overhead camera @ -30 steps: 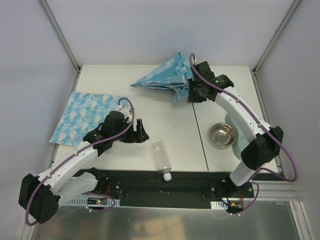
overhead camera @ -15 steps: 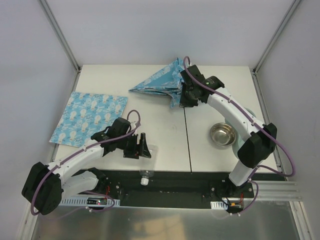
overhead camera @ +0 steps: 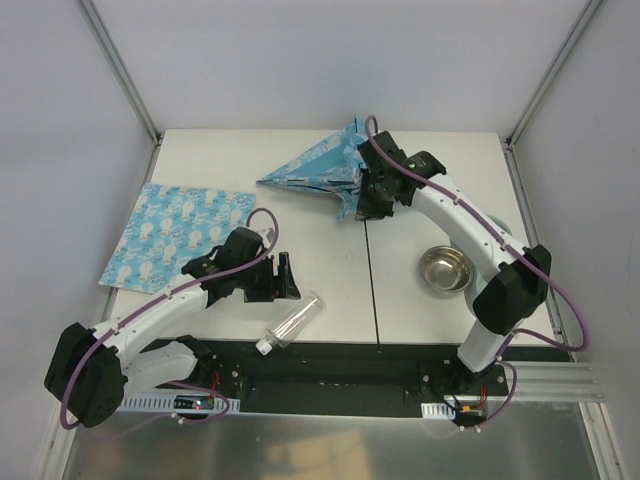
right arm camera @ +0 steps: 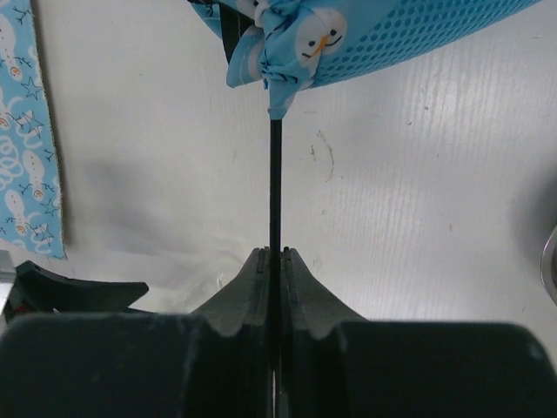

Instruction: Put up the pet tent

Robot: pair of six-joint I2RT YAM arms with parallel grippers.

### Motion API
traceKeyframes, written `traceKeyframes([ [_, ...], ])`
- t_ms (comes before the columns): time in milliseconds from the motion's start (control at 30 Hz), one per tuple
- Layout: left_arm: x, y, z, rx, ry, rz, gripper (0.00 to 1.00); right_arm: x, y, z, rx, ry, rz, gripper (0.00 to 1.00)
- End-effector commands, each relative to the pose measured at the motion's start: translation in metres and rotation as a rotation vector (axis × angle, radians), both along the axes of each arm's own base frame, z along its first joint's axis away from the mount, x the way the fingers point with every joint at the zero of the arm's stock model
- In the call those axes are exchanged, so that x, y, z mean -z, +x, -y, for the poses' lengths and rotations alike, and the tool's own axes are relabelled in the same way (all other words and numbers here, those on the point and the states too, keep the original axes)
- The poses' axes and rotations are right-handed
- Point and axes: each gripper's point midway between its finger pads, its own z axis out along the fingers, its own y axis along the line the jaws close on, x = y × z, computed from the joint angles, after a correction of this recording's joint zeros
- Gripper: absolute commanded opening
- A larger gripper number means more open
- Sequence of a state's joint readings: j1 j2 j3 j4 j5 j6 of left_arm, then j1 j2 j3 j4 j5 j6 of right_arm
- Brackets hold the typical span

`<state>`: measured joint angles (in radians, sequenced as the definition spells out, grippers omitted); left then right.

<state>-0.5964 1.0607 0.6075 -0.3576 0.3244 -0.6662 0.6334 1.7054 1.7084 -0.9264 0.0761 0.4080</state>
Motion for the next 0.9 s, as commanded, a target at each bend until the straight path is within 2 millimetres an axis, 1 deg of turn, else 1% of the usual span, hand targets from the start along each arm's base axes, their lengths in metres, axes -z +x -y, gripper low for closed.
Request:
traceKeyframes([
  [0, -0.036, 0.038, -0.006, -0.075, 0.044, 0.203, 0.78, -0.005, -0.011, -0.004, -0.028, 0.013, -0.069, 0.0],
  [100, -0.063, 0.06, -0.01, -0.116, 0.058, 0.315, 0.8, 0.0, -0.014, -0.002, -0.038, -0.006, -0.095, 0.0],
  [133, -0.072, 0.066, -0.01, -0.126, 0.06, 0.344, 0.81, 0.001, -0.018, -0.007, -0.057, 0.018, -0.124, 0.0],
  [200, -0.096, 0.076, -0.005, -0.121, 0.037, 0.408, 0.82, 0.003, -0.017, -0.009, -0.064, 0.024, -0.134, 0.0],
  [267, -0.116, 0.079, 0.004, -0.079, -0.009, 0.457, 0.82, 0.005, -0.017, -0.013, -0.07, 0.035, -0.151, 0.0],
  [367, -0.139, 0.074, 0.02, 0.003, -0.104, 0.506, 0.83, 0.007, -0.012, -0.019, -0.071, 0.047, -0.161, 0.0],
  [467, -0.159, 0.062, 0.036, 0.081, -0.221, 0.536, 0.83, 0.0, -0.006, -0.022, -0.065, 0.058, -0.146, 0.0],
  [600, -0.18, 0.049, 0.048, 0.145, -0.346, 0.564, 0.85, -0.013, -0.001, -0.026, -0.058, 0.08, -0.13, 0.0],
  [700, -0.194, 0.045, 0.049, 0.144, -0.395, 0.599, 0.87, -0.021, 0.001, -0.03, -0.059, 0.098, -0.133, 0.0],
  [767, -0.202, 0.047, 0.047, 0.125, -0.401, 0.629, 0.88, -0.026, 0.002, -0.032, -0.063, 0.107, -0.132, 0.0],
  [867, -0.211, 0.051, 0.047, 0.106, -0.413, 0.645, 0.89, -0.027, 0.0, -0.034, -0.069, 0.115, -0.146, 0.03],
])
